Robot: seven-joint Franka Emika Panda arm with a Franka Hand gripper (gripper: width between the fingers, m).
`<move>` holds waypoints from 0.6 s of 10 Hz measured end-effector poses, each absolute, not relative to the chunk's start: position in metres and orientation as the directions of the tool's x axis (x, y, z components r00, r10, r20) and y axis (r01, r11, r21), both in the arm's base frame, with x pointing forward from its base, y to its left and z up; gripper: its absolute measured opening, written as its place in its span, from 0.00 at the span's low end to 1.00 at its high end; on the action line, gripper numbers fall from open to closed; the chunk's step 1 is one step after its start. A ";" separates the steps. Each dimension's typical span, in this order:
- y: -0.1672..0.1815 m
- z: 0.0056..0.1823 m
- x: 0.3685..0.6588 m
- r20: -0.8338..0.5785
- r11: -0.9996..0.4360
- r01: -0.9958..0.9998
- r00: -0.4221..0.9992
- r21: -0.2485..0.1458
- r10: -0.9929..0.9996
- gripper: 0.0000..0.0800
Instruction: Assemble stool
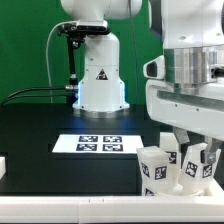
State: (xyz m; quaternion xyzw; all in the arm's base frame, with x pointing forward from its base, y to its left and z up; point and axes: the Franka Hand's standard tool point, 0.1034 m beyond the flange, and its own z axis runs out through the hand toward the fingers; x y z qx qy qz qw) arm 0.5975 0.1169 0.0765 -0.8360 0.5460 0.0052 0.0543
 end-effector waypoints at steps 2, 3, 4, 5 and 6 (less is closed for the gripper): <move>0.117 0.077 0.598 -0.077 -0.305 -0.949 0.311 -0.079 -0.947 0.42; 0.117 0.077 0.598 -0.095 -0.204 -0.976 0.211 -0.071 -0.973 0.42; 0.116 0.081 0.599 -0.127 -0.083 -0.995 0.089 -0.051 -0.988 0.42; 0.116 0.082 0.601 -0.159 0.107 -0.994 -0.101 -0.033 -0.982 0.42; 0.116 0.082 0.602 -0.185 0.268 -0.963 -0.260 -0.021 -0.948 0.42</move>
Offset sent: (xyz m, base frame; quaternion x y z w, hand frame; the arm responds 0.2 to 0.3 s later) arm 0.0086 -0.0029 0.0211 -0.0147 -0.0553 0.2881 0.9559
